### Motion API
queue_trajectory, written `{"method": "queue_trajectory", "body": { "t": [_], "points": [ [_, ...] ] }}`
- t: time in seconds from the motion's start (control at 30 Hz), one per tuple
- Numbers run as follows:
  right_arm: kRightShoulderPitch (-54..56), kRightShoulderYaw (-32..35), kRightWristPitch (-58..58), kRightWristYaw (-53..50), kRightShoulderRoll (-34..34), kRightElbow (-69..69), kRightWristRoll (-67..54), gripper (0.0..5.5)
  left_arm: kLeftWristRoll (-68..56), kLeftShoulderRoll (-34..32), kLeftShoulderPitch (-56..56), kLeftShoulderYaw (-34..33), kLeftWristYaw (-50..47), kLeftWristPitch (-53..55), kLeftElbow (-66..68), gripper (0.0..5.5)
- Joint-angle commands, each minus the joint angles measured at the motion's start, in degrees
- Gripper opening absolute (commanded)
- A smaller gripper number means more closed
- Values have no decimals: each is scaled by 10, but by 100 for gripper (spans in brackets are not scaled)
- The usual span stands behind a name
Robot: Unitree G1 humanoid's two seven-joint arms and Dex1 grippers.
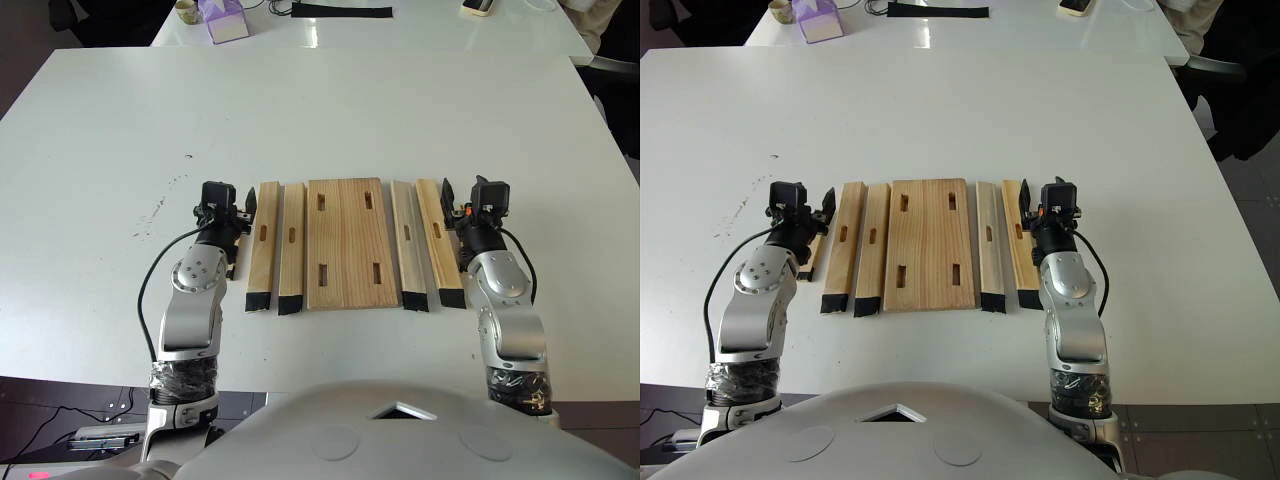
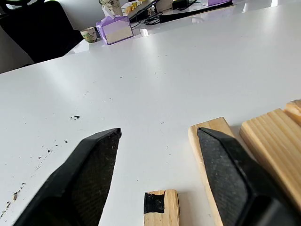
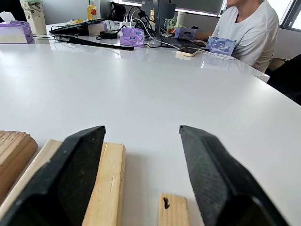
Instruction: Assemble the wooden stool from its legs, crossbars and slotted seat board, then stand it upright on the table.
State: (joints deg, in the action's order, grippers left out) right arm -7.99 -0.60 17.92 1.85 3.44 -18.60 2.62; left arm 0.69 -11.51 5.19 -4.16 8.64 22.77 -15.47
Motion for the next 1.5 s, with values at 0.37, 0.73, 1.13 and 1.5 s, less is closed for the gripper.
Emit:
{"method": "queue_trajectory", "body": {
  "t": [0.37,0.73,1.13,1.5],
  "points": [
    [-1,2,-6,-2,7,6,7,290,-13,1,11,-2,2,3,-8,301],
    [0,-3,-6,-2,15,6,13,290,-11,0,12,-2,1,5,-6,301],
    [-7,-7,-9,-7,15,4,20,290,-10,-6,16,0,6,16,-17,301],
    [-56,-4,-8,-31,0,-38,29,290,-44,-85,108,-28,86,113,-156,301]
  ]
}}
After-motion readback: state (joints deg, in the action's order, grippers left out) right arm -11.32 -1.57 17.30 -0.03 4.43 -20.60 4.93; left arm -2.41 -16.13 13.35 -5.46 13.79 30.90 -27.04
